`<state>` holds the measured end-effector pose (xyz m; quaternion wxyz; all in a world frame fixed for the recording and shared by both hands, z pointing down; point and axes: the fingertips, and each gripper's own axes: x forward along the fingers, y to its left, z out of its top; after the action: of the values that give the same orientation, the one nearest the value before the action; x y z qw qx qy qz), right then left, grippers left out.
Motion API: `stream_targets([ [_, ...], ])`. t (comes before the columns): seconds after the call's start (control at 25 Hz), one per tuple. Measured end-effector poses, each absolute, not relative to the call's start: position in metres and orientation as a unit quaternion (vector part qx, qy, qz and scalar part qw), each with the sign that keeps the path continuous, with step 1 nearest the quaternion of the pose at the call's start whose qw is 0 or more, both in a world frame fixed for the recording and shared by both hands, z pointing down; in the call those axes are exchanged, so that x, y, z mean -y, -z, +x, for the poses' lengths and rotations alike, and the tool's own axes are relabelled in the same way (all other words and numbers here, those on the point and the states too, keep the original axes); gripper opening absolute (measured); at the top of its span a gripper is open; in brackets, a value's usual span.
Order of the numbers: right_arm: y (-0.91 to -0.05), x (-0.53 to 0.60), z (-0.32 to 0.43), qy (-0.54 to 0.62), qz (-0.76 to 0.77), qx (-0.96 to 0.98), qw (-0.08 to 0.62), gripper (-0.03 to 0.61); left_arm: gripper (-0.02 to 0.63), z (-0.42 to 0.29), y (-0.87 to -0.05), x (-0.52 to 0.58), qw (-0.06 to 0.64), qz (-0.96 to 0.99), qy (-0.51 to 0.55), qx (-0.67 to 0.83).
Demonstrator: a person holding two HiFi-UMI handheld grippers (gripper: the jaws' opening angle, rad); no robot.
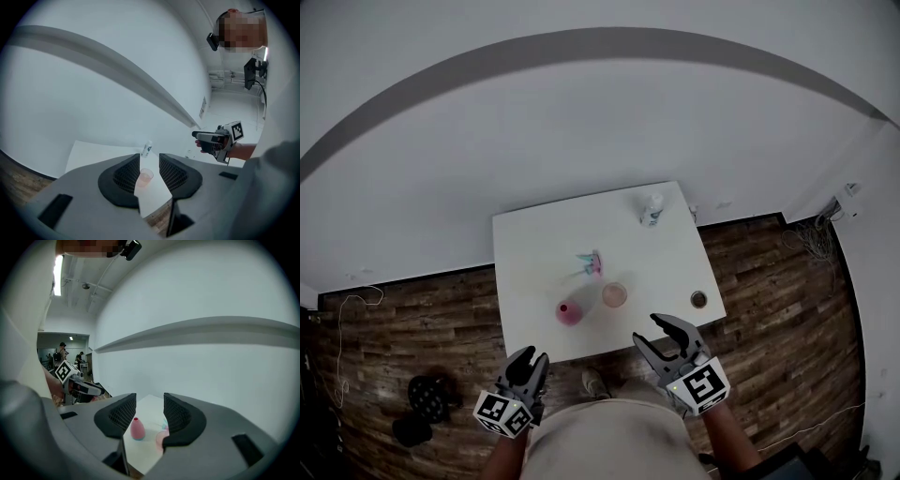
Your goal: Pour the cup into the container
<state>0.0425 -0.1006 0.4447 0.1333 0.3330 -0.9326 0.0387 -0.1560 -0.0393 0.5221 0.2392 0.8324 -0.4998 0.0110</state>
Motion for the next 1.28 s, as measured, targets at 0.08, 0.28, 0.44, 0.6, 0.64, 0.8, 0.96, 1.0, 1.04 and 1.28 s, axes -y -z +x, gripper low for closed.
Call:
stream_targets([
  [0.08, -0.447, 0.102, 0.042, -0.041, 0.333, 0.932, 0.137, 0.17, 0.124, -0.155, -0.522, 0.04, 0.238, 0.834, -0.009, 0.497],
  [0.28, -0.451, 0.106, 0.038, -0.038, 0.332, 0.931, 0.146, 0.181, 0.133, -0.157, -0.526, 0.038, 0.242, 0.834, -0.006, 0.495],
  [0.44, -0.453, 0.107, 0.036, -0.037, 0.324, 0.933, 0.153, 0.186, 0.137, -0.158, -0.527, 0.036, 0.241, 0.832, -0.002, 0.5],
  [0.6, -0.467, 0.106, 0.034, -0.044, 0.296, 0.939, 0.172, 0.231, 0.14, -0.154, -0.533, 0.035, 0.247, 0.825, -0.007, 0.509],
  [0.64, -0.471, 0.109, 0.033, -0.045, 0.288, 0.94, 0.18, 0.244, 0.141, -0.153, -0.536, 0.037, 0.25, 0.822, -0.009, 0.511],
  [0.8, -0.479, 0.125, 0.034, -0.039, 0.261, 0.945, 0.192, 0.256, 0.141, -0.145, -0.541, 0.049, 0.256, 0.812, -0.016, 0.524],
  [0.96, -0.491, 0.141, 0.039, -0.047, 0.232, 0.95, 0.203, 0.269, 0.141, -0.134, -0.542, 0.058, 0.263, 0.796, -0.018, 0.545],
  [1.0, -0.496, 0.145, 0.041, -0.044, 0.223, 0.95, 0.213, 0.288, 0.141, -0.13, -0.541, 0.06, 0.266, 0.791, -0.015, 0.551],
  [1.04, -0.501, 0.149, 0.043, -0.039, 0.212, 0.95, 0.225, 0.328, 0.141, -0.126, -0.539, 0.063, 0.27, 0.786, -0.01, 0.556],
  [1.28, -0.525, 0.178, 0.044, -0.006, 0.153, 0.952, 0.265, 0.357, 0.146, -0.108, -0.529, 0.092, 0.271, 0.769, -0.004, 0.579],
])
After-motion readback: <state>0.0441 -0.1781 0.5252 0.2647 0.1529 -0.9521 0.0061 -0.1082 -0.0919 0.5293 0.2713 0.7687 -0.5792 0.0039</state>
